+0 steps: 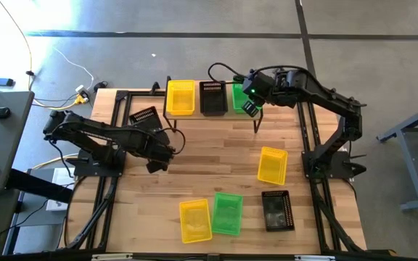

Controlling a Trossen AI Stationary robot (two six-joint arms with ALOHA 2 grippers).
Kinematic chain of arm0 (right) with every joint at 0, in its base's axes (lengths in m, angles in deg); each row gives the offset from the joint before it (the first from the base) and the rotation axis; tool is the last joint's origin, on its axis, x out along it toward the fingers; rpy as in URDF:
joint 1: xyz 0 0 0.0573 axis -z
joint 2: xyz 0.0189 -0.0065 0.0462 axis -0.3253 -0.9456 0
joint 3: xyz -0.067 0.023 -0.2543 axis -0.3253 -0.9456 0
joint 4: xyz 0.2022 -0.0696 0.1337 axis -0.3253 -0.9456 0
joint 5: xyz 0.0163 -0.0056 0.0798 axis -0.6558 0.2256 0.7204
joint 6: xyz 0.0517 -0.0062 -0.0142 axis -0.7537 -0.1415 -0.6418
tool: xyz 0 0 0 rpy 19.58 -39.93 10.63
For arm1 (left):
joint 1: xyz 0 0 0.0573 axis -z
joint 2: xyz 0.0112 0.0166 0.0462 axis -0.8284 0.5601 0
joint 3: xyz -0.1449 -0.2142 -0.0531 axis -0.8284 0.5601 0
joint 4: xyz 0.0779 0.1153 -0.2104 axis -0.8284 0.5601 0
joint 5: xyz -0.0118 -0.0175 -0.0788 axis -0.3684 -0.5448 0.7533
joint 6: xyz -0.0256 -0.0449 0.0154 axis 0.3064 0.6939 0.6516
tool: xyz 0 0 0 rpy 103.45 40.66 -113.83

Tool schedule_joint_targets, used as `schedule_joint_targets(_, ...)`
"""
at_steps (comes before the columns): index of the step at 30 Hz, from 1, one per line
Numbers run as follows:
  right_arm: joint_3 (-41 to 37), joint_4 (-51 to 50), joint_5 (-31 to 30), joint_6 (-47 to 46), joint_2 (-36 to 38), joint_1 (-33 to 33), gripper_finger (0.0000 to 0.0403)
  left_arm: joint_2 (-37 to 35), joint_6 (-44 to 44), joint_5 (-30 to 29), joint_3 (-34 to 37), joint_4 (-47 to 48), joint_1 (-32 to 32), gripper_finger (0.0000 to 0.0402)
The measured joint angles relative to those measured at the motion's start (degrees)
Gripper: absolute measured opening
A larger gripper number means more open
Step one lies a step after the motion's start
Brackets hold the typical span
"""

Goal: Stack baskets on shelf by color
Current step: Stack the top black bin on the black bin on the shelf

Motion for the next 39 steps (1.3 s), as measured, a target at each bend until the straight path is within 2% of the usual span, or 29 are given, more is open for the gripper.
schedule_joint_targets(7,0.0,-1.5,0.0,-4.7,0.0,0.0,0.0117,0.0,-6.1,-3.2,-9.9,2.3,0.2,0.0000)
schedule_joint_targets(12,0.0,-2.6,0.0,-8.7,0.0,0.0,0.0117,0.0,-13.2,-9.2,-17.2,1.9,-0.3,0.0000)
schedule_joint_targets(15,0.0,-3.1,0.0,-11.2,0.0,0.0,0.0117,0.0,-18.5,-12.3,-21.1,-0.9,-1.8,0.0000)
schedule_joint_targets(20,-0.2,-3.1,0.8,-13.7,0.0,0.0,0.0117,0.0,-29.4,-13.8,-25.2,-10.1,-5.5,0.0000)
schedule_joint_targets(24,-0.2,-3.2,0.8,-15.9,0.0,0.0,0.0117,0.0,-38.1,-12.7,-26.2,-19.5,-9.1,0.0000)
schedule_joint_targets(30,-0.2,-3.2,0.8,-19.3,0.0,0.0,0.0117,0.3,-48.3,-6.0,-26.2,-32.6,-15.0,0.0000)
schedule_joint_targets(35,-0.2,-3.3,0.7,-21.7,0.0,0.0,0.0117,0.6,-53.5,-2.5,-26.2,-41.5,-19.6,0.0000)
schedule_joint_targets(39,-0.2,-3.3,-2.1,-23.5,0.0,0.0,0.0117,0.9,-53.8,0.3,-26.2,-46.9,-22.5,0.0000)
